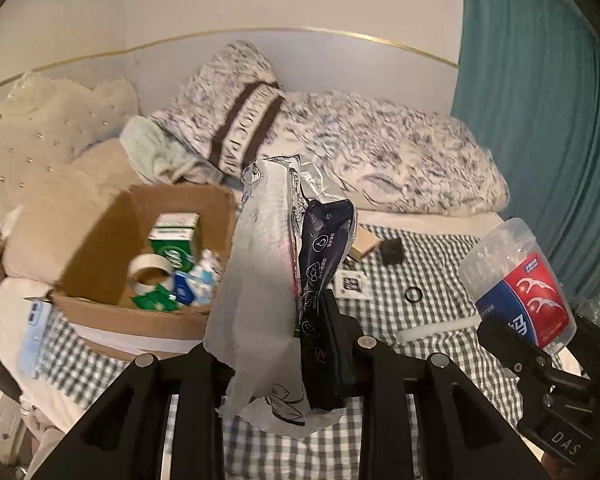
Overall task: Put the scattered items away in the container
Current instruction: 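Carry the wrapped packet and swab tub up over the cardboard box, then open both tools to drop the packet and swab tub into the box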
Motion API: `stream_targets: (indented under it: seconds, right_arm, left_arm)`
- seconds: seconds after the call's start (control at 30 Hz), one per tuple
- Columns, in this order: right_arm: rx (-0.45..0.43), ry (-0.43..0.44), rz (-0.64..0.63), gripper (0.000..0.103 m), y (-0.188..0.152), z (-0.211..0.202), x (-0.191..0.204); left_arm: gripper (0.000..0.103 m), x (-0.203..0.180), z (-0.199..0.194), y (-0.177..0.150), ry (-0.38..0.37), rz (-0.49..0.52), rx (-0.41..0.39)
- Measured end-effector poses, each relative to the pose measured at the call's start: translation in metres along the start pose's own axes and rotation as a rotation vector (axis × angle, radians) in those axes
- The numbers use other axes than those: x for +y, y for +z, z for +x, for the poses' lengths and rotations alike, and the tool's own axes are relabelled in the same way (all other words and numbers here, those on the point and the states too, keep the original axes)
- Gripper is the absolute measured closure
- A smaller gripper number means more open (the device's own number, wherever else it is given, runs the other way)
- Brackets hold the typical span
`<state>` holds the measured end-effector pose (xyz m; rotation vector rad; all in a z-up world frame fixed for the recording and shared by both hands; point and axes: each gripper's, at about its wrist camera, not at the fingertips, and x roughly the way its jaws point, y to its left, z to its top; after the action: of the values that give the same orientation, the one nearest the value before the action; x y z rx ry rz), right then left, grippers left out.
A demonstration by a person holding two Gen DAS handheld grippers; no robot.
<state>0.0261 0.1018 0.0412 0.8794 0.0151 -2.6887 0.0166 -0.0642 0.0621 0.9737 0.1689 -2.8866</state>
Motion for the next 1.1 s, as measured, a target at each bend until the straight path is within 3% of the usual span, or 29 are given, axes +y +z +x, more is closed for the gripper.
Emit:
stream_targets:
  seconds: [0.3, 0.67, 1.1]
  right_arm:
    - [-0.031, 0.083, -0.062, 0.042, 0.037, 0.021, 0.044]
    - [0.010, 0.196, -0.123, 0.042, 0.097, 0.118, 0.111]
    - [0.154, 0.247, -0.139, 0.042, 0.091, 0.223, 0.153]
  left_arm:
    - [0.076, 0.069, 0.005, 0.033, 0.046, -0.081, -0.018]
    - [0.076, 0.158, 0.068, 0.047, 0.120, -0.189, 0.056]
    - [0.076, 0.190, 0.127, 0.021, 0.110, -0.215, 0.135]
